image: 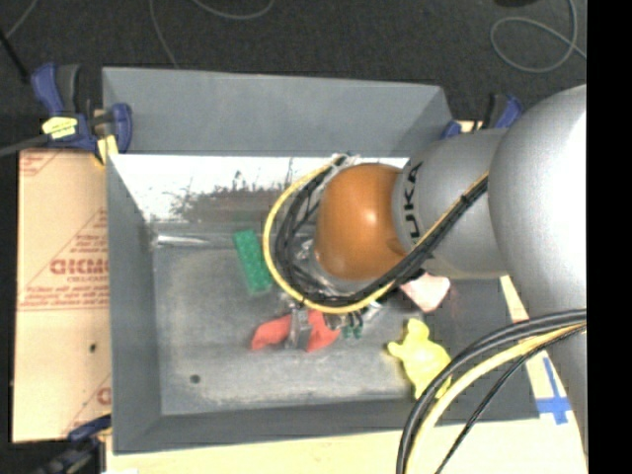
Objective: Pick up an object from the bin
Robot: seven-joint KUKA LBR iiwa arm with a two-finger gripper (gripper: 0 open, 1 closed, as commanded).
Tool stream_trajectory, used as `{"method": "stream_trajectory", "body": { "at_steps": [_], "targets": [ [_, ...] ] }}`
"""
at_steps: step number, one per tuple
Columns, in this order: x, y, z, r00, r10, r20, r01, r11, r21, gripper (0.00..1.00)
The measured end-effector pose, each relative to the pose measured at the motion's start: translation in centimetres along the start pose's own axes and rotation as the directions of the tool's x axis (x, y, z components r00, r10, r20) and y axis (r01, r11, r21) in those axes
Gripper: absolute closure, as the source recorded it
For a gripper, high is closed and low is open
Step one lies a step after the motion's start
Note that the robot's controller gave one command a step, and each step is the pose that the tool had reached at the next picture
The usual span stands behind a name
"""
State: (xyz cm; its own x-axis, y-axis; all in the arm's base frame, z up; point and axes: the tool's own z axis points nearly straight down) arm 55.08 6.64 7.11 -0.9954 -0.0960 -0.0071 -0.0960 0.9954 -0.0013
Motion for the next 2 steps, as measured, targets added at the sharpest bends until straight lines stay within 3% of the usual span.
{"method": "stream_trajectory", "body": {
  "at_steps": [1, 2],
  "targets": [
    [-0.95, -0.95, -9.65, 1.000, 0.028, 0.003, -0.028, 1.000, -0.001, 1.00],
    [-0.95, -0.92, -9.65, 1.000, 0.029, 0.003, -0.029, 1.000, -0.001, 1.00]
  ]
}}
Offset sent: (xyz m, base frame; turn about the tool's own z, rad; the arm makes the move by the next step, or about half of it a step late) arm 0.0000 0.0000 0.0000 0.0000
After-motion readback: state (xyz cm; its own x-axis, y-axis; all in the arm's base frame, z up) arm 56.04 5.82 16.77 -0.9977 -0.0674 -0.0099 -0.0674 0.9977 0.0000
